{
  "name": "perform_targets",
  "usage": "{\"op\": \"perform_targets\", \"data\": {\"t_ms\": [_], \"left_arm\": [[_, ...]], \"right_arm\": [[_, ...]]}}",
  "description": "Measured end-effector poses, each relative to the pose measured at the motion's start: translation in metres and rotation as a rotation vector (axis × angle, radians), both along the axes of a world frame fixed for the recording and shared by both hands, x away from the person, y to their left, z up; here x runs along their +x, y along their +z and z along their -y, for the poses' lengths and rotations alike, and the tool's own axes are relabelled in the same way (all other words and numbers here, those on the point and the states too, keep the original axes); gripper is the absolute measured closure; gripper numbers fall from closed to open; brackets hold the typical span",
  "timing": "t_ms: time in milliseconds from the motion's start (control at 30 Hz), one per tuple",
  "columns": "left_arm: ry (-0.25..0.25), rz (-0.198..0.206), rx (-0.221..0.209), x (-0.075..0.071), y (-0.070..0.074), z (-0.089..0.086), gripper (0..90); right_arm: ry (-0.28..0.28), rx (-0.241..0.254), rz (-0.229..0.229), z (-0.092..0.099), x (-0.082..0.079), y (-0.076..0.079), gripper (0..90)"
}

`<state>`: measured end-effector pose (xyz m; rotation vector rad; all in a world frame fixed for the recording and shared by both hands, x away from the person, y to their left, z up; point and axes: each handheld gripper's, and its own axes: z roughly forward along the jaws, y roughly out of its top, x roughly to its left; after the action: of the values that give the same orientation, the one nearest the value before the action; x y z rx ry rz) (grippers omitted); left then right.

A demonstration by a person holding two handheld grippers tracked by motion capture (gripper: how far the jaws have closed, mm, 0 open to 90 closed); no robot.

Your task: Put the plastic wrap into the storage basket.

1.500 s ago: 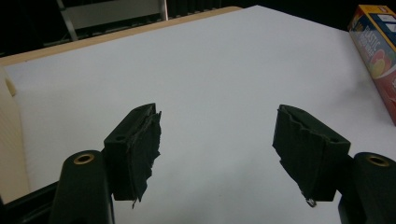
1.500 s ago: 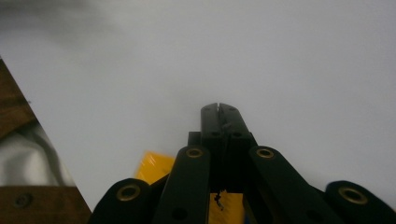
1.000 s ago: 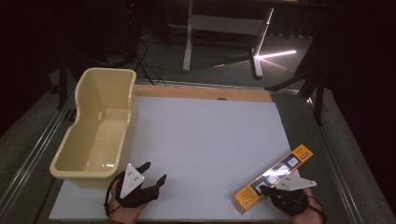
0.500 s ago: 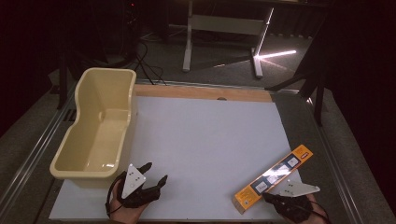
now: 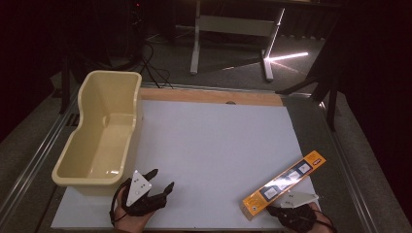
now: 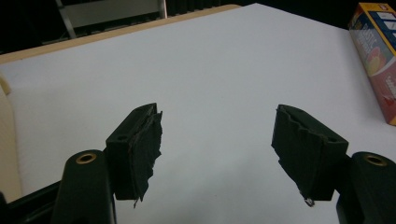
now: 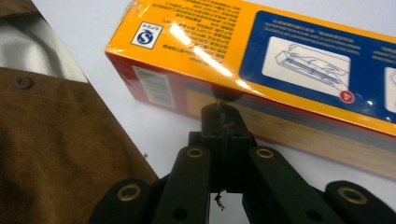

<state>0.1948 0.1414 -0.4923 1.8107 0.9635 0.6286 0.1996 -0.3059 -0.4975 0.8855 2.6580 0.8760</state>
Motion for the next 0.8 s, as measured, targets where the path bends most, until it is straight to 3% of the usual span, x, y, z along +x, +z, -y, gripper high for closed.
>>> {"op": "perform_targets", "data": {"t_ms": [167,333,633,800], "left_arm": [[0.002,0.003,0.001,0.000,0.000,0.000,32.2],[0.001,0.002,0.001,0.000,0.001,0.000,32.3],[0.005,0.002,-0.006,0.000,0.001,-0.001,32.3],[0.004,0.003,-0.008,0.000,0.001,-0.001,32.2]], "right_arm": [[0.008,0.001,0.004,-0.011,0.011,-0.002,89.8],[0.029,-0.026,0.021,-0.030,0.031,-0.001,89.9],[0.047,-0.109,0.056,-0.067,0.086,0.001,89.8],[0.035,-0.106,0.040,-0.078,0.124,0.001,89.9]]}}
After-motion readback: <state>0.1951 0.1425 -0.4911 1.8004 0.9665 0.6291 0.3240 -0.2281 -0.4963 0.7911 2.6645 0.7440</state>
